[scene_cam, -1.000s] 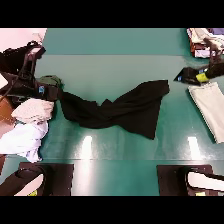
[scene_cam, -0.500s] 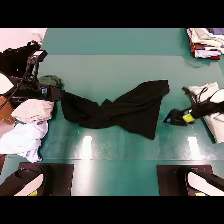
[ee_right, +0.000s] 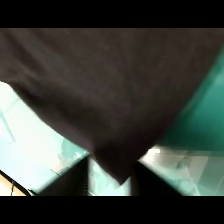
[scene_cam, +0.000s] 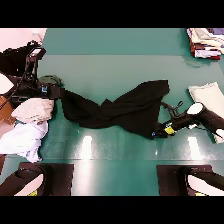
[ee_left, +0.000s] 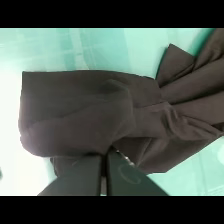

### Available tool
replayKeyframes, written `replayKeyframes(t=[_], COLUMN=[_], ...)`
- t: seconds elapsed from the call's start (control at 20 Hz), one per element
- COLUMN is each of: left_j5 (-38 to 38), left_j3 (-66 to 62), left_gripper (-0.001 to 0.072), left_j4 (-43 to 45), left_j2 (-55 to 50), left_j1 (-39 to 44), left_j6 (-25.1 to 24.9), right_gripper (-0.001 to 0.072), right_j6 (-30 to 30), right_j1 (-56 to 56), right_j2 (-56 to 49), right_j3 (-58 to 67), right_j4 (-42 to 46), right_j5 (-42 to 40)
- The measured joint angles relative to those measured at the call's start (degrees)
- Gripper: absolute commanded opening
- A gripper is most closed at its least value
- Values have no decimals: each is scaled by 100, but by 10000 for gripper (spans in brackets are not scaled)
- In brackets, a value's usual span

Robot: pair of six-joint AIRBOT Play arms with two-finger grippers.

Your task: Fold the shirts.

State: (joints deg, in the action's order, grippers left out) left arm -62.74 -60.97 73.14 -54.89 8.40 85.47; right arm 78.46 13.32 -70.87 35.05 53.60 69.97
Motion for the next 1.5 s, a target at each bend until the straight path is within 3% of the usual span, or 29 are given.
replayKeyframes(t=[0.3, 0.8, 1.0, 1.25, 1.5], left_j5=[-39, -238, -210, -107, -463], left_j3=[-730, -5200, -6170, -6063, -4638], left_gripper=[24, 24, 24, 24, 24], left_j4=[210, 428, 22, -321, -160], left_j2=[219, 605, 616, 619, 85], left_j1=[2, 0, 2, 2, 2], left_j6=[15, 11, 13, 13, -15], right_gripper=[16, 16, 15, 15, 16], right_j6=[-13, -11, -11, 57, 358], right_j1=[114, -1777, -2992, -3657, -2830], right_j2=[826, 2361, 2599, 2260, 918], right_j3=[614, 5243, 6553, 7488, 7759], right_j4=[122, 142, 146, 125, 796], right_j5=[-350, -374, 79, 708, 1742])
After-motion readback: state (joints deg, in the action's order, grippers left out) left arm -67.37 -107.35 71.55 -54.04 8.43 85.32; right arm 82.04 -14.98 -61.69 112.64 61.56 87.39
